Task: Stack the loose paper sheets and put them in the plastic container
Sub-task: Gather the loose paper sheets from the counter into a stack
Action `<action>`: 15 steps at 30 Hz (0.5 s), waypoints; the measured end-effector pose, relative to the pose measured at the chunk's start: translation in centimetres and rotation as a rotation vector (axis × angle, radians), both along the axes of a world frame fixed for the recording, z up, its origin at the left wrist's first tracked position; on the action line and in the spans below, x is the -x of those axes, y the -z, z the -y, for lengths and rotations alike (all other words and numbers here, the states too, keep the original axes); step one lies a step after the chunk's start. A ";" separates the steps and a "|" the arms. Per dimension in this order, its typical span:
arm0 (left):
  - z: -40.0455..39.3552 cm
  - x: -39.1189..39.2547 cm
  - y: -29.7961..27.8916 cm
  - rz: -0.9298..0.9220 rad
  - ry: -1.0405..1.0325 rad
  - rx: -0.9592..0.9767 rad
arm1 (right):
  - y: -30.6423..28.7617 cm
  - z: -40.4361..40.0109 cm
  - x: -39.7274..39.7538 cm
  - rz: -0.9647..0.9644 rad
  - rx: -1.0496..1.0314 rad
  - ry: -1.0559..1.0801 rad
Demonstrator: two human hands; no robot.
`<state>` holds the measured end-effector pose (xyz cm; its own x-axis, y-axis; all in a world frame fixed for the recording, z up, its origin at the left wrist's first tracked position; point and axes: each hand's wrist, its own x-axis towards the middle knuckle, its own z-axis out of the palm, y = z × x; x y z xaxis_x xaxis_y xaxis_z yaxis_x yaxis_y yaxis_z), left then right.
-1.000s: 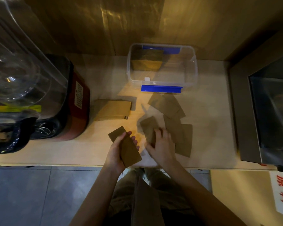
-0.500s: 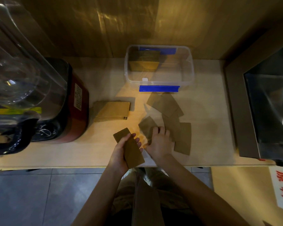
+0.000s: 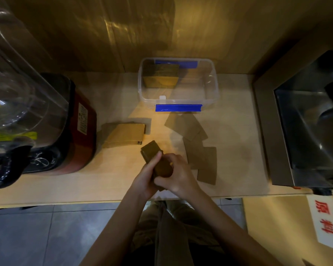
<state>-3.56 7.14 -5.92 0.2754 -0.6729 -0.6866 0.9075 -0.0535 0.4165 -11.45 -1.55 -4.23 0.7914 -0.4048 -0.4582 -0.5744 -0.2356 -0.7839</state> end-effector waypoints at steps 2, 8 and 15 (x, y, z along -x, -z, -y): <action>0.7 0.1 0.2 0.008 -0.018 0.002 | 0.1 0.0 0.2 0.021 0.060 -0.041; 1.5 0.3 1.0 -0.003 -0.026 -0.050 | 0.3 2.3 0.9 0.003 0.170 -0.209; 1.6 0.1 1.1 -0.111 -0.075 -0.187 | 2.4 8.2 -1.0 0.048 0.448 -0.008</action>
